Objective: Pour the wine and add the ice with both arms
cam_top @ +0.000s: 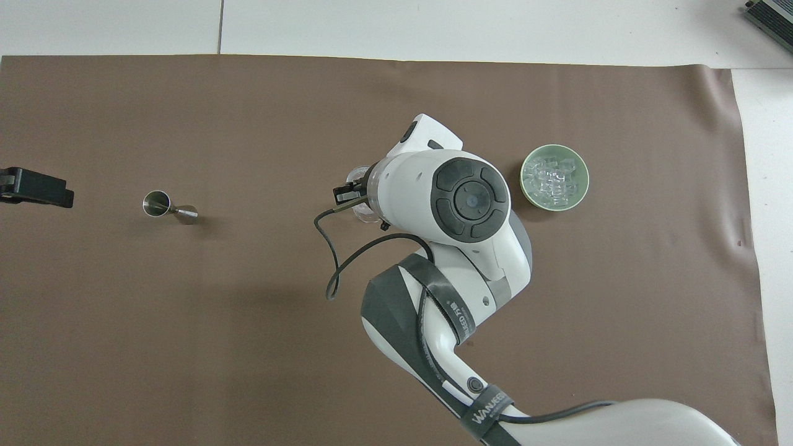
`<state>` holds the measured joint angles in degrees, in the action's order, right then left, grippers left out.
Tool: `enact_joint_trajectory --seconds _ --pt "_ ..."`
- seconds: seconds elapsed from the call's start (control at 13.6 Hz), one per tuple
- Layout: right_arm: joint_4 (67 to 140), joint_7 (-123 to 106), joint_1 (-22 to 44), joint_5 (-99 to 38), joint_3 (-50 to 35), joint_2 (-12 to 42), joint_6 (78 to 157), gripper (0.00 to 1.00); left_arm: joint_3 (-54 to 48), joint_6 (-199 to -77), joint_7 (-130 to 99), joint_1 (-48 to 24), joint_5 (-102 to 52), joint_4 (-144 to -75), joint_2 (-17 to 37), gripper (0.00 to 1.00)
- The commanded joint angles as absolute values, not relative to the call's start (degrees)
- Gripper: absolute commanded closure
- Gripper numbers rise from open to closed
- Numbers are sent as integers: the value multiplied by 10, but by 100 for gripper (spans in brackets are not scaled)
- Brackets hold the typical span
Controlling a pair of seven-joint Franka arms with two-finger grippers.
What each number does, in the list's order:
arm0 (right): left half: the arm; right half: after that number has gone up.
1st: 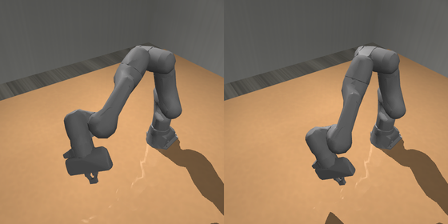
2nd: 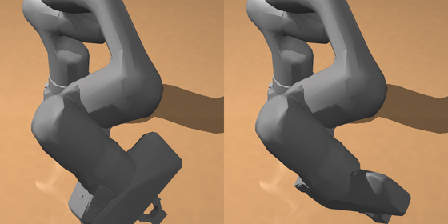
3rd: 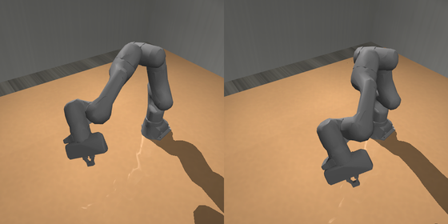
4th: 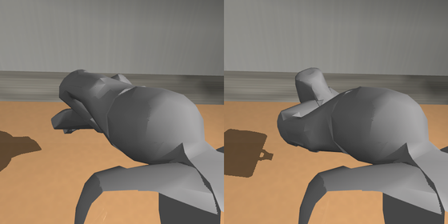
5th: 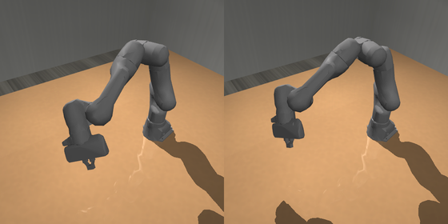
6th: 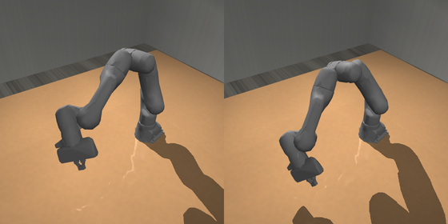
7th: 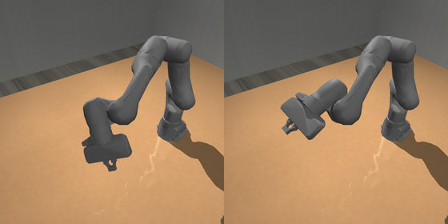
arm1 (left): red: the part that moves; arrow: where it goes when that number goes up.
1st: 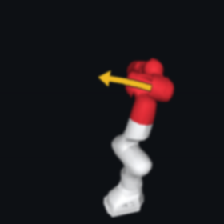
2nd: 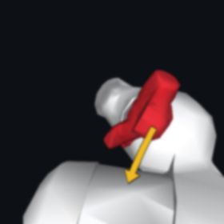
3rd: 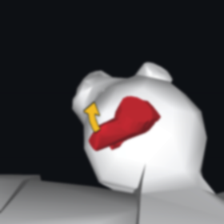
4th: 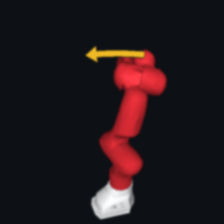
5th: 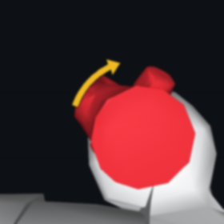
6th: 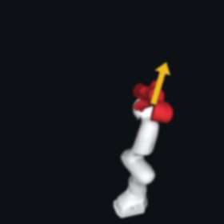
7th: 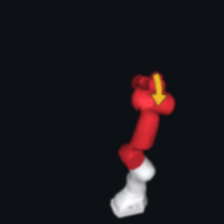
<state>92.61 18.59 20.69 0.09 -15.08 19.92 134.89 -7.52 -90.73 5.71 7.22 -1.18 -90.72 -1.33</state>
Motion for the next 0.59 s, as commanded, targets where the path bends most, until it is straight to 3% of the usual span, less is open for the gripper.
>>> enact_joint_trajectory --seconds 0.0,0.52 --pt "932 178 207 -1 -152 194 1346 77 -75 -903 63 72 -5 -914 -23 0" --pt "932 179 207 -1 -152 192 1333 72 -75 -903 64 72 -5 -915 -23 0"
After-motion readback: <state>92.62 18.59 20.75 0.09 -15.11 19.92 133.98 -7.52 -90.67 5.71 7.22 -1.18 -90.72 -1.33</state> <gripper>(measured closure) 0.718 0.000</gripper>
